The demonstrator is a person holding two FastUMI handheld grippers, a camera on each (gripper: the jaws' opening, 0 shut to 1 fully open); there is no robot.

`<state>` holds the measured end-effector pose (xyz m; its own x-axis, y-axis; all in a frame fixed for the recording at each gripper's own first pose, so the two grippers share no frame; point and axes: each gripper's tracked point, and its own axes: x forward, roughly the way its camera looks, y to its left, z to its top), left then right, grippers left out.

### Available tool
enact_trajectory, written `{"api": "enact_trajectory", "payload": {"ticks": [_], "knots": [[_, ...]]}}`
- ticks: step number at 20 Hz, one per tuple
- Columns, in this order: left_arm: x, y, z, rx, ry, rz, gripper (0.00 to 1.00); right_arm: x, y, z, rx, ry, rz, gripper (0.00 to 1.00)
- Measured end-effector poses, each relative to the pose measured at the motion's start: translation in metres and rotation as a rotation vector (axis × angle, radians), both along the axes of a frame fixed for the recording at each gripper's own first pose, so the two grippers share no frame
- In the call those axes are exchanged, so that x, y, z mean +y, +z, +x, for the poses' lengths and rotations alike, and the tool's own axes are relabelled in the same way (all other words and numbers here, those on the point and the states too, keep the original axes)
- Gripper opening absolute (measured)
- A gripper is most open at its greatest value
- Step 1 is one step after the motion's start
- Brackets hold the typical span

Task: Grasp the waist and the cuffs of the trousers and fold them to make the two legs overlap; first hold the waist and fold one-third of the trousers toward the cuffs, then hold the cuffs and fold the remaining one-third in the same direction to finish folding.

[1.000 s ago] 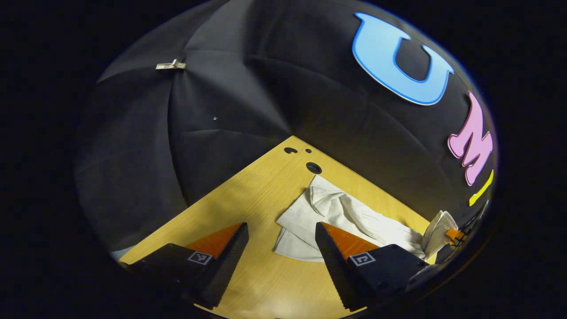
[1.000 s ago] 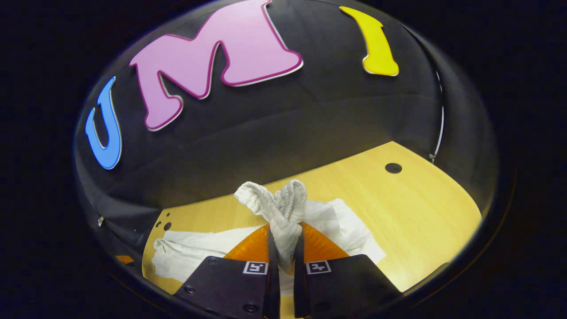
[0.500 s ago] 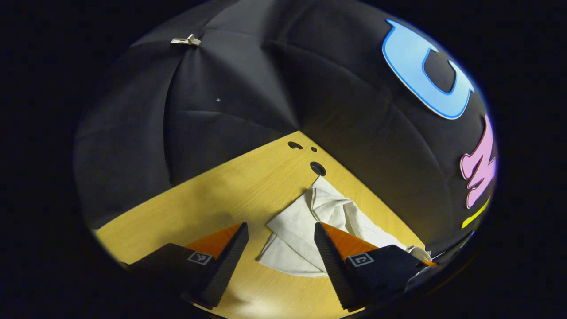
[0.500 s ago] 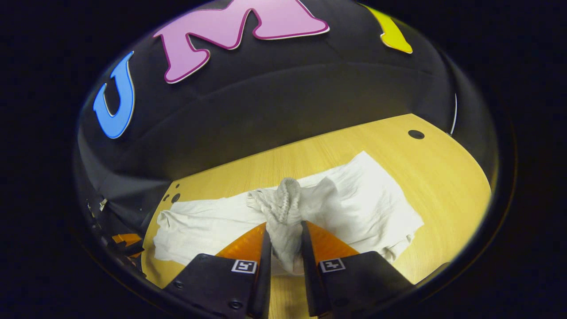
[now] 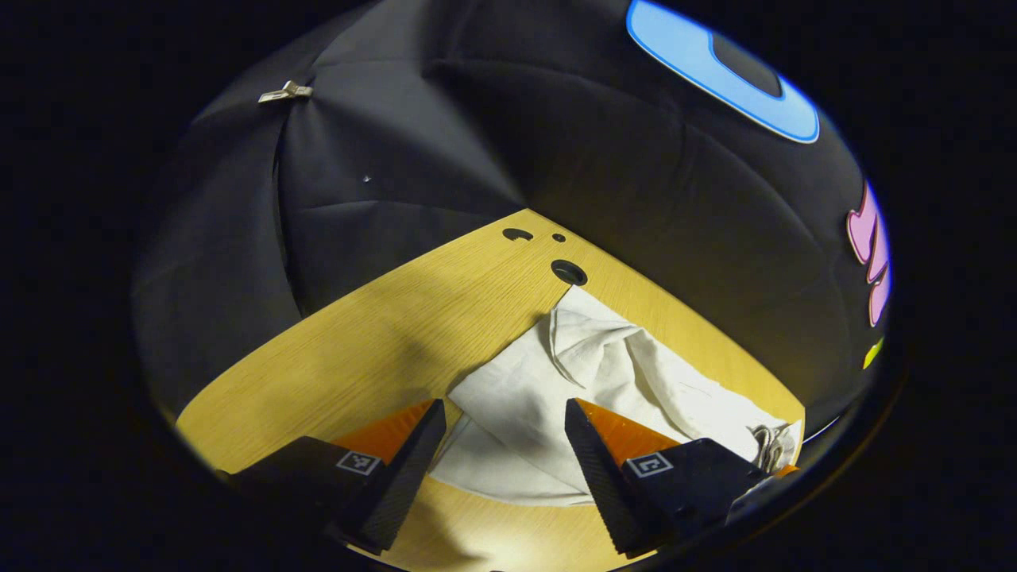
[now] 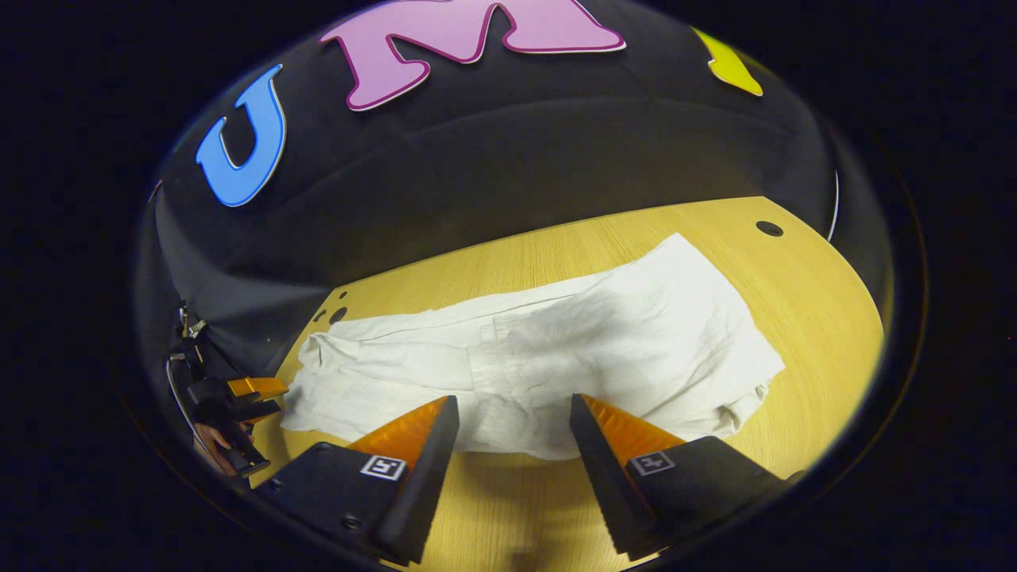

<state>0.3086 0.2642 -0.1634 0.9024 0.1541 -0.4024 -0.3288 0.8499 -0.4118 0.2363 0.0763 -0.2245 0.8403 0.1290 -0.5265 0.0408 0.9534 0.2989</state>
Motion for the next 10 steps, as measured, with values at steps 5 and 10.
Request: {"api": "enact_trajectory", "payload": {"ticks": [5,10], "knots": [[0.005,-0.010,0.008,0.052,0.006,0.082,0.96,-0.024,0.013,-0.030,-0.007,-0.032,-0.051,0.99],[-0.003,-0.025,0.011,0.180,-0.087,0.280,0.96,-0.045,0.018,-0.083,0.002,-0.048,-0.094,0.99]]}}
